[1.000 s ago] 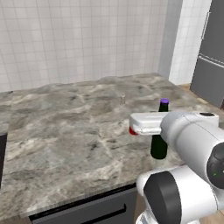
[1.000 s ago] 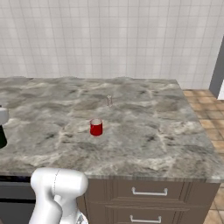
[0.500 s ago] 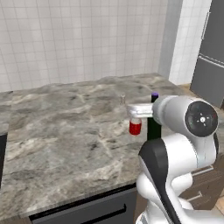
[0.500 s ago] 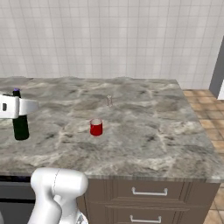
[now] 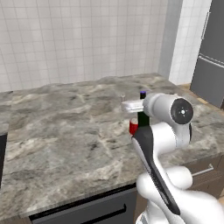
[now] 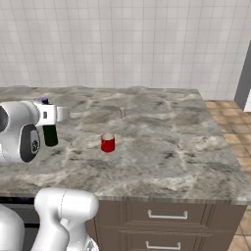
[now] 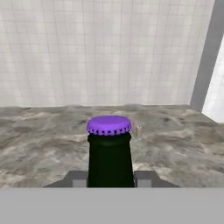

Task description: Open the cabinet directly in front. Then move the beer and the mug to the dining counter with the candle on it.

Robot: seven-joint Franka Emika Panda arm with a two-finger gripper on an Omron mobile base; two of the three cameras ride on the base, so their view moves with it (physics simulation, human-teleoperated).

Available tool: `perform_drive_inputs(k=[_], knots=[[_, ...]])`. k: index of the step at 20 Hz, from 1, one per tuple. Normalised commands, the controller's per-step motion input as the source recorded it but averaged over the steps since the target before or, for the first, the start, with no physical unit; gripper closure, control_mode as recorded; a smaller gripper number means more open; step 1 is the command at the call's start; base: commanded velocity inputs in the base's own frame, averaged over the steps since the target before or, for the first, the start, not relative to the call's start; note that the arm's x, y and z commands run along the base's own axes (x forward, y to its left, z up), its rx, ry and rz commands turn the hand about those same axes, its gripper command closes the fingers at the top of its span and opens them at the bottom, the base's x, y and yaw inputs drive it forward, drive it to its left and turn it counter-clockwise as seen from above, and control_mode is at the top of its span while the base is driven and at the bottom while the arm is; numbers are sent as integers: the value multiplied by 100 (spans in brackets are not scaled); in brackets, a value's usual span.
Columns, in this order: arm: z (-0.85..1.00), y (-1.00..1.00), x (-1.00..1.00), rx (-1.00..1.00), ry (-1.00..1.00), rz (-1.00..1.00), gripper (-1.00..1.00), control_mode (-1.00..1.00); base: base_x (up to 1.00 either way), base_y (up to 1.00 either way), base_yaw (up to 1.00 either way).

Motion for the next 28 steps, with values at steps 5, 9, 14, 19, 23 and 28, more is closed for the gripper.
perform_drive_inputs(k=[5, 9, 14, 19, 23, 28], knots=[[-58, 6, 86, -2, -18, 6, 100, -100, 0, 0, 0], [-6, 2, 14, 0, -3, 0, 100, -100, 0, 0, 0], [0, 7, 15, 0, 0, 0, 100, -100, 0, 0, 0], [0, 44, 61, 0, 4, -10, 100, -100, 0, 0, 0], [-1, 55, 67, 0, 8, -17, 100, -100, 0, 0, 0], [-9, 53, 56, 0, 6, -18, 100, -100, 0, 0, 0]])
